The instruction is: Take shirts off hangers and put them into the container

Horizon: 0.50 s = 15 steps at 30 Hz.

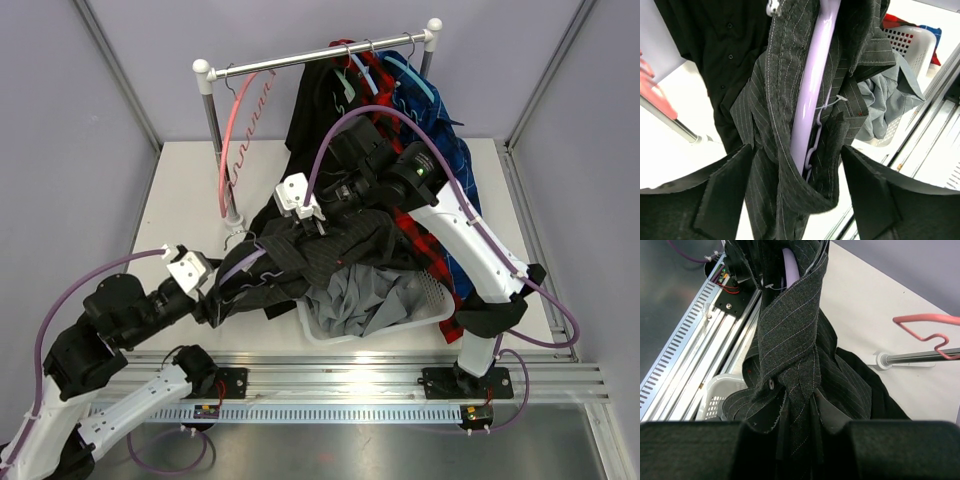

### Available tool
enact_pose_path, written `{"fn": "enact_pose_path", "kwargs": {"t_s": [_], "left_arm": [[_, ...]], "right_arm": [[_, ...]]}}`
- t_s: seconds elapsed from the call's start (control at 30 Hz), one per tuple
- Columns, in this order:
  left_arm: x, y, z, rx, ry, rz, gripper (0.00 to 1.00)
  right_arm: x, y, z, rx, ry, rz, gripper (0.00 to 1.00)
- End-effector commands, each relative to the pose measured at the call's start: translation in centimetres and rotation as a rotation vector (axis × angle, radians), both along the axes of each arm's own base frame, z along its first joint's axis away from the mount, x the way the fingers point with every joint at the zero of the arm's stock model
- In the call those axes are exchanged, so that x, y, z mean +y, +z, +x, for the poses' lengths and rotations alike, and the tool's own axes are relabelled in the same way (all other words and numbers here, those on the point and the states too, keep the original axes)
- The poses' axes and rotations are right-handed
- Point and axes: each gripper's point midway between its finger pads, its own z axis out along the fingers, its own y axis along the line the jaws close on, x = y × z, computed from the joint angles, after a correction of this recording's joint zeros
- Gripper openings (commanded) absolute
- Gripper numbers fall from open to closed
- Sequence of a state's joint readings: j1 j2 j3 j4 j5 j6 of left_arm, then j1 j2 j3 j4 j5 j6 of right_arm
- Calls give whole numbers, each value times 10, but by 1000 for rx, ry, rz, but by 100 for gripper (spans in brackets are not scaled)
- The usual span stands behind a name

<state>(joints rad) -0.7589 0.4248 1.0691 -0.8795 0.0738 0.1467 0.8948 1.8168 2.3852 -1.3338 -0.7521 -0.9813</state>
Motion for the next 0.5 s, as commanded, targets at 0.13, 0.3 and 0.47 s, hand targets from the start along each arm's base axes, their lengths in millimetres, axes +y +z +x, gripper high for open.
{"fn": "enact_pose_path", "kwargs": {"t_s": [0.13, 0.3, 0.47], "left_arm": [[-23, 1, 7, -16, -66, -37, 39], [-32, -1, 6, -14, -100, -69, 3], [-36, -8, 0, 66, -90, -135, 0]], "right_arm": [[-5, 40, -20, -34, 65, 125, 0], [-1, 37, -16, -1, 39, 123, 0], [19, 39, 21, 7, -148, 145, 0]]}}
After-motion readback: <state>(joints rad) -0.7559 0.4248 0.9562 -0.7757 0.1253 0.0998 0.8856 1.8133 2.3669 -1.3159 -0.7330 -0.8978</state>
